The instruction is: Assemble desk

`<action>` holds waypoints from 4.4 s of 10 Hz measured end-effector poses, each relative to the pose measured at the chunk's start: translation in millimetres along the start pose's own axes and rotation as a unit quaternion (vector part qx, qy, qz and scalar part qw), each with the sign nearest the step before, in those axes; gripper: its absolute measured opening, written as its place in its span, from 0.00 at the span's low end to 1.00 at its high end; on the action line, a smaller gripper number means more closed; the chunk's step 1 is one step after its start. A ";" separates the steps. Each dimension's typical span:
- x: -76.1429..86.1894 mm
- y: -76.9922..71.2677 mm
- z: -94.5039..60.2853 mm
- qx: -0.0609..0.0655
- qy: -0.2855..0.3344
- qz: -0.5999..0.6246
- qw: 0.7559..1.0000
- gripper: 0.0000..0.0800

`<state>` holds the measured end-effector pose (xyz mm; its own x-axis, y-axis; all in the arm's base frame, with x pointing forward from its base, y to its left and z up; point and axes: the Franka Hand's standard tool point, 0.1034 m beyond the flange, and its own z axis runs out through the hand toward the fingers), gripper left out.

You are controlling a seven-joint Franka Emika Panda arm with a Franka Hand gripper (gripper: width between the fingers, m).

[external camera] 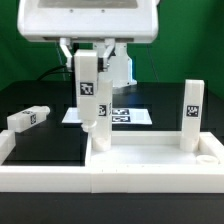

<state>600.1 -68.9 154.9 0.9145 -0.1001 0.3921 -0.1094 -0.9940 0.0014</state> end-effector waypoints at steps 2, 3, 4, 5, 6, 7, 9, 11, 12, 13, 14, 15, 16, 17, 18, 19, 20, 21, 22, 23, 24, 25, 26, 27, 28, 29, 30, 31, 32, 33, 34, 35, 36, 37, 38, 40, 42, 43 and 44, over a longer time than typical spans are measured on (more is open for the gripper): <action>-0.2 -0.5 0.2 0.000 0.000 0.000 1.000 0.36; 1.1 -6.0 -0.1 0.002 0.001 0.006 1.000 0.36; 6.9 -29.2 -2.4 0.011 0.005 0.012 1.000 0.36; 11.1 -50.0 -4.5 0.019 0.010 0.013 1.000 0.36; 10.8 -68.7 -4.2 0.025 0.009 0.027 0.999 0.36; 10.6 -90.1 -4.1 0.033 0.008 0.039 0.999 0.36; 8.9 -102.5 -3.1 0.037 0.006 0.035 0.999 0.36; 8.5 -102.7 -2.6 0.037 0.006 0.035 0.999 0.36; 10.6 -101.2 -2.6 0.034 0.022 0.035 0.999 0.36; 9.2 -103.1 -1.8 0.034 0.021 0.037 0.999 0.36; 13.3 -119.9 -5.1 0.038 0.046 0.038 0.997 0.36; 15.5 -136.6 -7.5 0.038 0.102 0.022 0.994 0.36; 9.0 -137.8 -0.8 0.032 0.119 0.007 0.992 0.36; 8.7 -136.7 0.8 0.032 0.109 0.009 0.993 0.36; 9.7 -136.9 -0.2 0.033 0.110 0.009 0.993 0.36; 7.8 -137.8 1.7 0.032 0.108 0.005 0.994 0.36; 5.1 -142.0 3.7 0.033 0.106 -0.003 0.994 0.36; 3.8 -154.7 3.1 0.038 0.104 -0.012 0.994 0.36; 2.0 -167.9 4.5 0.042 0.103 -0.020 0.994 0.36; -1.3 -176.1 9.3 0.044 0.101 -0.021 0.994 0.36; -1.0 -173.9 9.8 0.043 0.100 -0.021 0.994 0.36; -0.9 -173.2 9.9 0.043 0.100 -0.021 0.994 0.36; -1.2 -173.5 10.1 0.043 0.100 -0.021 0.994 0.36; -1.6 -173.8 10.5 0.043 0.100 -0.022 0.994 0.36; -4.0 -182.0 14.1 0.042 0.099 -0.053 0.993 0.36; -4.7 -183.4 15.6 0.040 0.099 -0.070 0.992 0.36; -4.6 -182.1 15.8 0.039 0.099 -0.068 0.992 0.36; -5.0 -182.3 16.0 0.040 0.098 -0.068 0.992 0.36; -5.8 -183.3 16.9 0.039 0.101 -0.072 0.992 0.36; -8.6 -185.6 20.7 0.037 0.105 -0.086 0.990 0.36; -8.9 -183.8 23.8 0.034 0.103 -0.097 0.989 0.36; -8.1 -184.4 25.2 0.034 0.102 -0.097 0.989 0.36; -7.6 -184.8 27.0 0.033 0.102 -0.098 0.989 0.36; -7.1 -185.1 27.3 0.033 0.103 -0.098 0.989 0.36; -6.9 -184.9 27.3 0.033 0.103 -0.098 0.989 0.36; -6.4 -184.7 27.6 0.033 0.103 -0.097 0.989 0.36; -5.8 -184.9 28.8 0.032 0.107 -0.098 0.989 0.36; -7.1 -184.6 31.3 0.032 0.105 -0.098 0.989 0.36; -9.3 -186.8 33.4 0.032 0.104 -0.097 0.989 0.36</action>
Offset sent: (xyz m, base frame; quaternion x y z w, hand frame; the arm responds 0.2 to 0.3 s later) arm 0.0195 0.0526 0.0161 0.0022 0.0148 -0.0225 0.9996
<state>625.0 116.3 120.2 0.8148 0.0974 0.5715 0.0916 -0.9950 0.0390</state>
